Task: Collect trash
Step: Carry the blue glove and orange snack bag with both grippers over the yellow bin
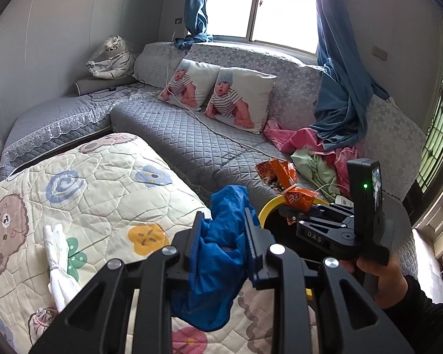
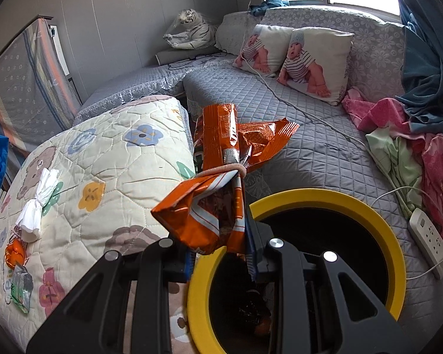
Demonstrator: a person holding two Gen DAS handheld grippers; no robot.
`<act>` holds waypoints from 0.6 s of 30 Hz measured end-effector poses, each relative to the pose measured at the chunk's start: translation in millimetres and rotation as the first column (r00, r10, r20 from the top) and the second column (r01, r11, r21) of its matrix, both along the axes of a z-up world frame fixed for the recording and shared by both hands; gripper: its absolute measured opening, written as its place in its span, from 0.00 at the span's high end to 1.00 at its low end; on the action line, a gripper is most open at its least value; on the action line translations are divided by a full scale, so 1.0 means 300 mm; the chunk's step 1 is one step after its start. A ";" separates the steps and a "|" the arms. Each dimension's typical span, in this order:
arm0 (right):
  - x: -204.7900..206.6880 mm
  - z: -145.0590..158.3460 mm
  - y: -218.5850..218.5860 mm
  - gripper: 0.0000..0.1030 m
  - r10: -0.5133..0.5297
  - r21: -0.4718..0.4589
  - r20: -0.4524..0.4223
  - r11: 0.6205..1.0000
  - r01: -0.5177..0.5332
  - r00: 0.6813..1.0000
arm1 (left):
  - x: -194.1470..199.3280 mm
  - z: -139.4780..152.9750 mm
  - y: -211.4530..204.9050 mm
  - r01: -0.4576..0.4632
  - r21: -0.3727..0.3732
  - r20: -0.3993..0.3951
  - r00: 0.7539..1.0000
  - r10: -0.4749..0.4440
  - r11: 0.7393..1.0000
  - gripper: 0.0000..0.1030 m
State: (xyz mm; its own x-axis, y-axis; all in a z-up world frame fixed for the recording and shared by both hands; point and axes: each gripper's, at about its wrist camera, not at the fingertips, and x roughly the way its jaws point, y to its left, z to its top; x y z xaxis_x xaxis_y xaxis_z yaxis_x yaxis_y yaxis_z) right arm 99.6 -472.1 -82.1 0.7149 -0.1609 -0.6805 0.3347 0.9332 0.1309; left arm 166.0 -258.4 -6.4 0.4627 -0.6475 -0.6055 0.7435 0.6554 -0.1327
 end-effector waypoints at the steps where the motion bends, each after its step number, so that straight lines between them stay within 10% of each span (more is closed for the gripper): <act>1: -0.006 -0.003 -0.008 0.75 -0.006 -0.001 -0.002 1.000 0.006 1.000 | -0.002 -0.003 -0.013 0.007 0.003 0.000 1.000 -0.007 1.000 0.77; 18: -0.108 -0.075 -0.151 0.75 -0.107 0.012 -0.055 0.994 0.107 0.993 | -0.032 -0.047 -0.200 0.099 0.030 -0.015 0.995 -0.098 0.995 0.77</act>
